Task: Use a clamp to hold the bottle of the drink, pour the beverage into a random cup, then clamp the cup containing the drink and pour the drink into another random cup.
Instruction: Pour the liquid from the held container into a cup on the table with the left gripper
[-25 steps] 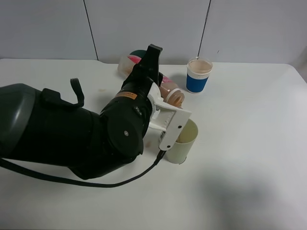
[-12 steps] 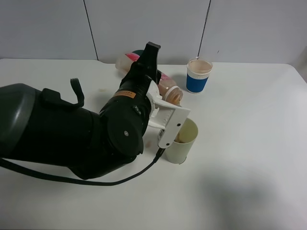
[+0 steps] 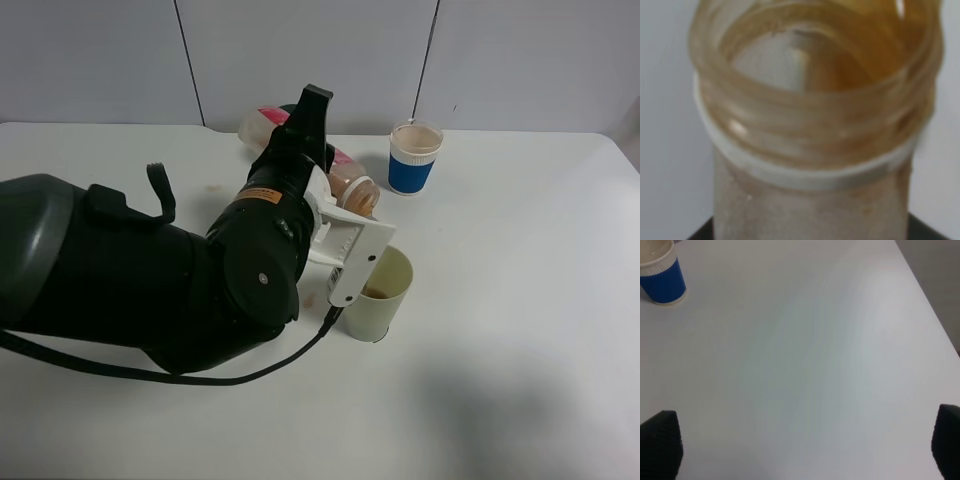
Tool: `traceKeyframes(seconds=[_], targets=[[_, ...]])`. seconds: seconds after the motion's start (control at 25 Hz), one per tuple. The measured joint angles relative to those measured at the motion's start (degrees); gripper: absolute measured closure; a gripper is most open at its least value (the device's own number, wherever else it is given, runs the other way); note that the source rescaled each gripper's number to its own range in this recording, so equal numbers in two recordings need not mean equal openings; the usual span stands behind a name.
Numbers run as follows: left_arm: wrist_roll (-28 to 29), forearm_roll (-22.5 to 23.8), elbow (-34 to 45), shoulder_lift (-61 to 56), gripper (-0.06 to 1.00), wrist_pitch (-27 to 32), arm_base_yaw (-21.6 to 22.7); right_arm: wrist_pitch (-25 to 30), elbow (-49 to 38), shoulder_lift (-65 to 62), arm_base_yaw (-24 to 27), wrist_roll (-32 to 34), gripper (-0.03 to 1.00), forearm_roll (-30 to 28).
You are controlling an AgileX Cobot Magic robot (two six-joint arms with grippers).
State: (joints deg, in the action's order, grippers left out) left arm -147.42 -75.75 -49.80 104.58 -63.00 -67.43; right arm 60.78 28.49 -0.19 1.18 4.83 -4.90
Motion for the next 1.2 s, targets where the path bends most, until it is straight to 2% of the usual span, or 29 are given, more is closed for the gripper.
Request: traceKeyframes(seconds=[0.48,1.2], targets=[[-0.06,2.42,0.0,0.0,0.94,-1.02,0.0,0.0,0.0,0.0,0.0,0.0,-0.03,0.0],[-3.5,4.72,0.0,0.0,0.94,-1.13,0.0,0.0,0.0,0.0,0.0,0.0,-0.03,0.0]])
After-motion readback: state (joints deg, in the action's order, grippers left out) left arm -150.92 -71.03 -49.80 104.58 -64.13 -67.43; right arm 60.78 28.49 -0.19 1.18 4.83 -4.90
